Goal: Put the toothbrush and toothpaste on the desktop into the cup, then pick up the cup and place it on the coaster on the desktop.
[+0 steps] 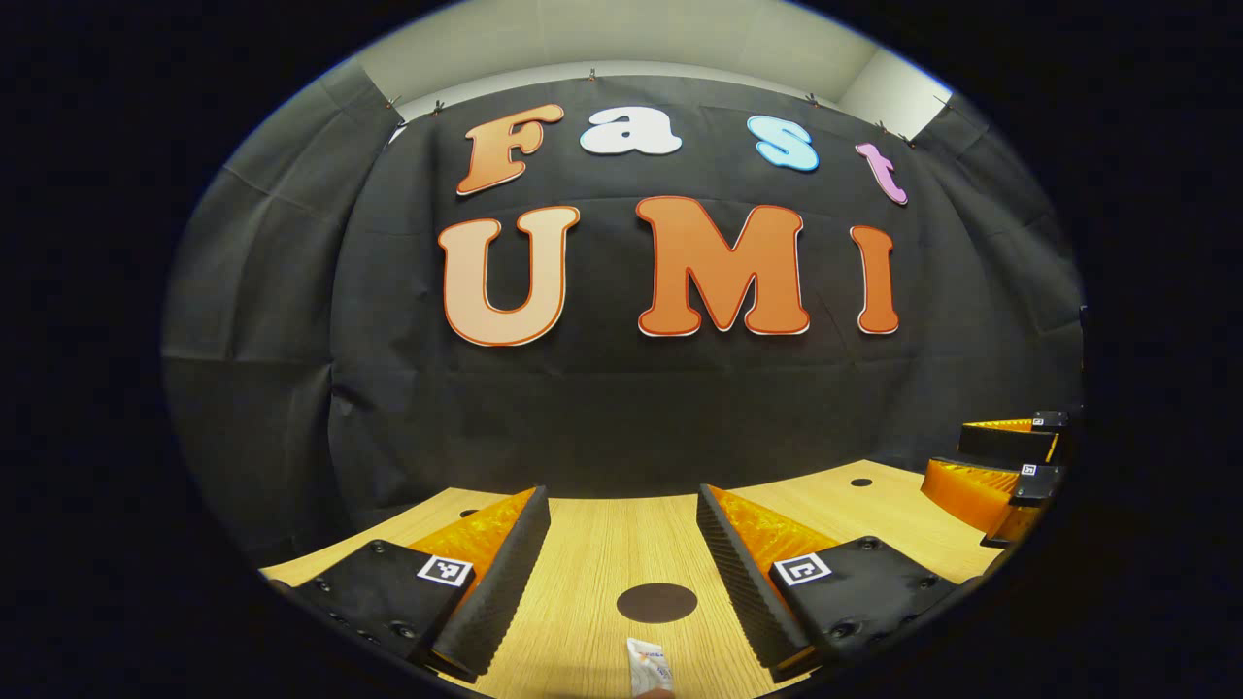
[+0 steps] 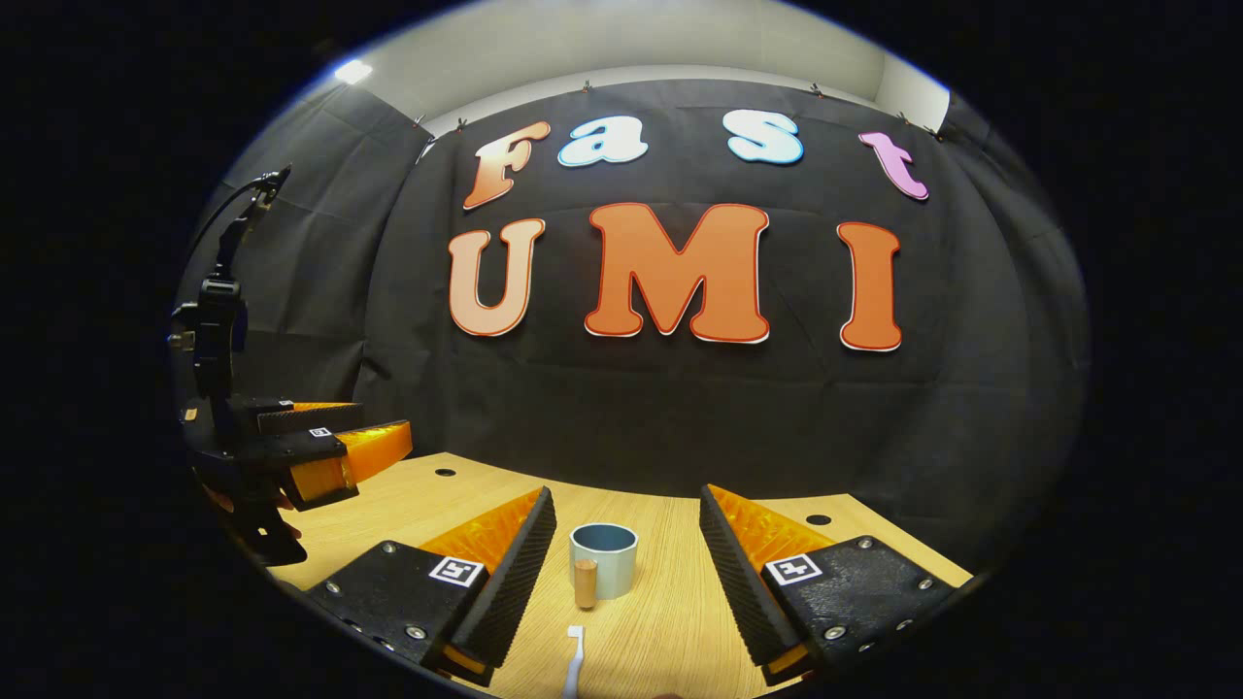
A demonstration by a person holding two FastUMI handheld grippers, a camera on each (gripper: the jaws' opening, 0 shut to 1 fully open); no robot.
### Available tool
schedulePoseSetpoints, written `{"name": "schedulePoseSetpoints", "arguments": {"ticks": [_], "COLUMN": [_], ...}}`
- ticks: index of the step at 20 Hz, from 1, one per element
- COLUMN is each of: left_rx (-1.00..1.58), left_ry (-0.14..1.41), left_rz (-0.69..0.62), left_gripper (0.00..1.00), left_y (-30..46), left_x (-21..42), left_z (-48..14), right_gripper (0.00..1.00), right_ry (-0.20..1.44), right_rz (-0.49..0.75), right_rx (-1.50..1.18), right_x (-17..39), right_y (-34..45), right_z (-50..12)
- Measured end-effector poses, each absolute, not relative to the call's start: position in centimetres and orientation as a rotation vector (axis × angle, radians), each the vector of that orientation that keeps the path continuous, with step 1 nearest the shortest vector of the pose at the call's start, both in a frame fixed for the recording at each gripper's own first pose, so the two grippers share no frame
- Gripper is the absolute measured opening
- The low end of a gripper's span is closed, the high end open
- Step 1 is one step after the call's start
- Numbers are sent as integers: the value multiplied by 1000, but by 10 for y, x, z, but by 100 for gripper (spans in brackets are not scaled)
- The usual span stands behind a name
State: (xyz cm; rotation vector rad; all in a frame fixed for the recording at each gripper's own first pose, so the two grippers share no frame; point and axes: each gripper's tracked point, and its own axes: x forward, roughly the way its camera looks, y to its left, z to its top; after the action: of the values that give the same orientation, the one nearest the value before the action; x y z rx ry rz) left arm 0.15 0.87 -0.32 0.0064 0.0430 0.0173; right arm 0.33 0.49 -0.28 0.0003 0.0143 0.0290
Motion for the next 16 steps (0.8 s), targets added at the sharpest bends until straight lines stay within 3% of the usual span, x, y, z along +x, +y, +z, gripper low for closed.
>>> {"name": "schedulePoseSetpoints", "arguments": {"ticks": [7, 16], "left_rx": [-3, -13], "left_ry": [164, 402], "left_rz": [-23, -42], "left_gripper": [97, 97], "left_y": [3, -1], "left_x": [1, -3], "left_z": [-25, -94], "right_gripper": [90, 90], "right_ry": [48, 213], "right_rz": [43, 87], "right_rx": [-10, -44], "right_x": [10, 3], "right_y": [9, 22], "right_z": [0, -56]}}
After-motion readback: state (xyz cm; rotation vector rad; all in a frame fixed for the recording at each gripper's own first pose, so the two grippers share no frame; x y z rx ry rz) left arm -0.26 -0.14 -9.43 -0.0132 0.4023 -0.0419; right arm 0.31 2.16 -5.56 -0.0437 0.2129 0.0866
